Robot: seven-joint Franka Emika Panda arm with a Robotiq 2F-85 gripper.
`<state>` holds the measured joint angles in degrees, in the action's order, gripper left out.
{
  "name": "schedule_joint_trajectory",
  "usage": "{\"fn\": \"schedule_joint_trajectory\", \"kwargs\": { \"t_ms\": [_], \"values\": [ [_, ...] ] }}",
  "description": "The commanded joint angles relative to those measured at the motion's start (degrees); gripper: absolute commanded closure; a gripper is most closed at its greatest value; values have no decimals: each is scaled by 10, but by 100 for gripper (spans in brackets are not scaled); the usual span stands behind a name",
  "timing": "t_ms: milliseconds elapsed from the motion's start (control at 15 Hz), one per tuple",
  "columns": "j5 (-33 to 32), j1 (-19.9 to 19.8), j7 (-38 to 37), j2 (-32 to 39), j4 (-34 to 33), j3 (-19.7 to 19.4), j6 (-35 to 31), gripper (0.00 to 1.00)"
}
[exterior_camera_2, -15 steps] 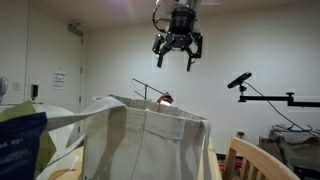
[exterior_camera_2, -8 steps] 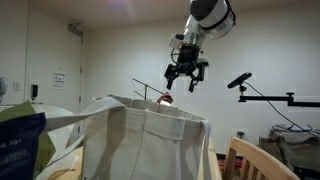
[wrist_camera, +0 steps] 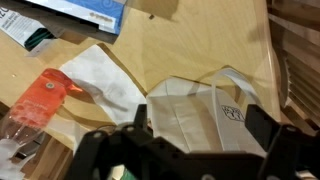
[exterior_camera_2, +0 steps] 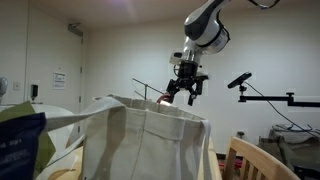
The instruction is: Pick up the three objects from the table, put them in the carrier bag and move the bag to the center of the table
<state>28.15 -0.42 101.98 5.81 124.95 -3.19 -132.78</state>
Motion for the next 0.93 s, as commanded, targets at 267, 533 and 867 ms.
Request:
{"fn": "schedule_joint_trajectory", "kwargs": {
  "t_ms": [267,533,867],
  "values": [
    [-102,-15,-8,5,-6,9,17,0],
    [-267,-21,-26,10,-10,1,33,0],
    [-460,-24,-19,29,-18,-5,23,0]
  ]
}}
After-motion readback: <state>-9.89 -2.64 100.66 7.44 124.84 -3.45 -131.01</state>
